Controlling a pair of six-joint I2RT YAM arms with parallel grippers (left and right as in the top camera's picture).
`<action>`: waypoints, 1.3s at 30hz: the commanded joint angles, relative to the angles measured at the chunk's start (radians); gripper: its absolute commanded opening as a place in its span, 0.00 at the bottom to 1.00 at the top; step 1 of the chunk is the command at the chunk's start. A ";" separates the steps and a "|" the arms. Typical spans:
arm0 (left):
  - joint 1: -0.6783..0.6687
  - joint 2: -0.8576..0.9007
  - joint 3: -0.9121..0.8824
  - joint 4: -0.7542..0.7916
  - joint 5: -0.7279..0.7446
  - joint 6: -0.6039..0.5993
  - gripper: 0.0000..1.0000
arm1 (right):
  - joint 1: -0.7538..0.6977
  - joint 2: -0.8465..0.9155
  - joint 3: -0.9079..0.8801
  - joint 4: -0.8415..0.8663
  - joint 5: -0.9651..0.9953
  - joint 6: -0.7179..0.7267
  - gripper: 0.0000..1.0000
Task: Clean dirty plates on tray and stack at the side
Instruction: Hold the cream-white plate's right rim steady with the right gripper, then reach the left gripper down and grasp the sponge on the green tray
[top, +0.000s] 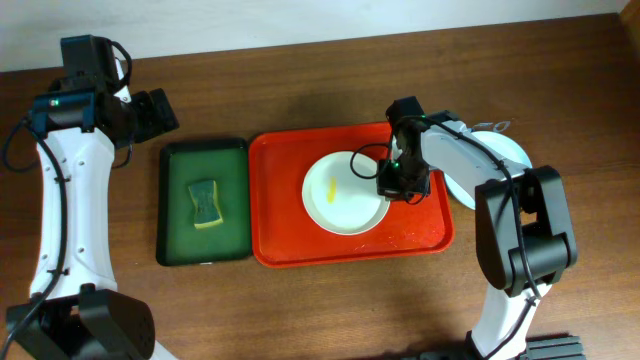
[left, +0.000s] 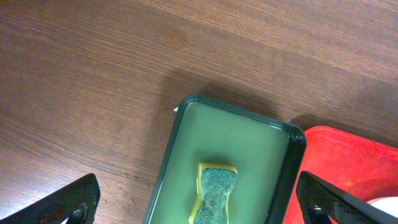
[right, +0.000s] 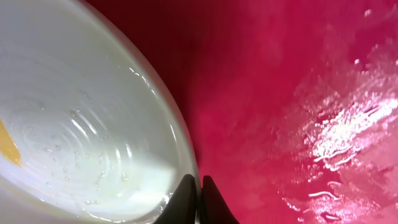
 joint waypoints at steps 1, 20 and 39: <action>0.000 -0.007 0.008 0.002 -0.004 -0.005 0.99 | 0.001 0.001 -0.009 -0.005 -0.028 0.014 0.04; -0.070 0.014 -0.276 -0.087 0.020 0.078 0.71 | -0.001 0.001 -0.009 0.013 -0.028 0.014 0.04; -0.123 0.108 -0.552 0.320 -0.031 0.041 0.60 | -0.001 0.001 -0.009 0.014 -0.027 0.014 0.04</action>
